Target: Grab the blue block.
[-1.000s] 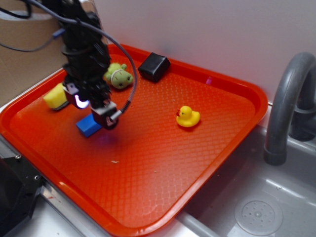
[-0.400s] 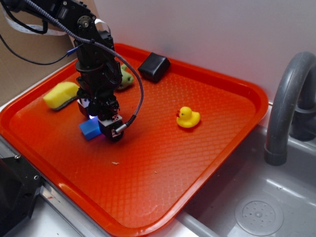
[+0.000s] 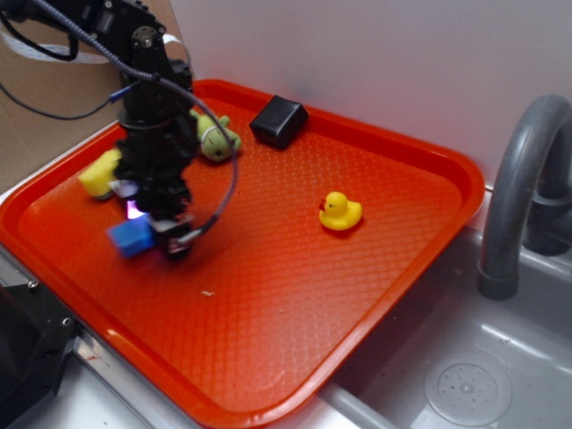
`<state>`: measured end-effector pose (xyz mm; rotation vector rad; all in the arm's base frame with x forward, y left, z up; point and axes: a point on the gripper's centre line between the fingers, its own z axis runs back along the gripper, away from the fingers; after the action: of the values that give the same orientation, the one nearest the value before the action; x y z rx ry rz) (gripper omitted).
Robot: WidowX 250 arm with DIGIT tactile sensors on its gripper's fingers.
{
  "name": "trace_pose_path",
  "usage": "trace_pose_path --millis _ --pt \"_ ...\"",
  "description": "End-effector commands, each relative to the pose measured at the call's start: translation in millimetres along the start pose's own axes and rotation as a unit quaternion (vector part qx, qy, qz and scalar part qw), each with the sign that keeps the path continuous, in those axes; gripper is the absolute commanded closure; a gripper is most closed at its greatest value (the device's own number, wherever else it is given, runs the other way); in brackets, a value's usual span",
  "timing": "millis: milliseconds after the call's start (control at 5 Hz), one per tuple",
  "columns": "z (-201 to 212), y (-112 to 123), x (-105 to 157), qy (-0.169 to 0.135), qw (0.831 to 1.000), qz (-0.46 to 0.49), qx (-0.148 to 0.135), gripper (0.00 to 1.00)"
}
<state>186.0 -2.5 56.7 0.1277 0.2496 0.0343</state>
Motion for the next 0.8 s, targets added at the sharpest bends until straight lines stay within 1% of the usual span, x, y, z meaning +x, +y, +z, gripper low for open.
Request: trace_pose_path --millis 0,200,400,600 --pt "105 24 -24 -0.080 0.990 0.099 -0.061 1.00" --pt "141 29 -21 -0.097 0.986 0.115 -0.071 1.00" --pt "169 26 -21 -0.138 0.981 0.103 -0.088 1.00" --pt "185 13 -35 -0.190 0.976 0.031 -0.096 1.00"
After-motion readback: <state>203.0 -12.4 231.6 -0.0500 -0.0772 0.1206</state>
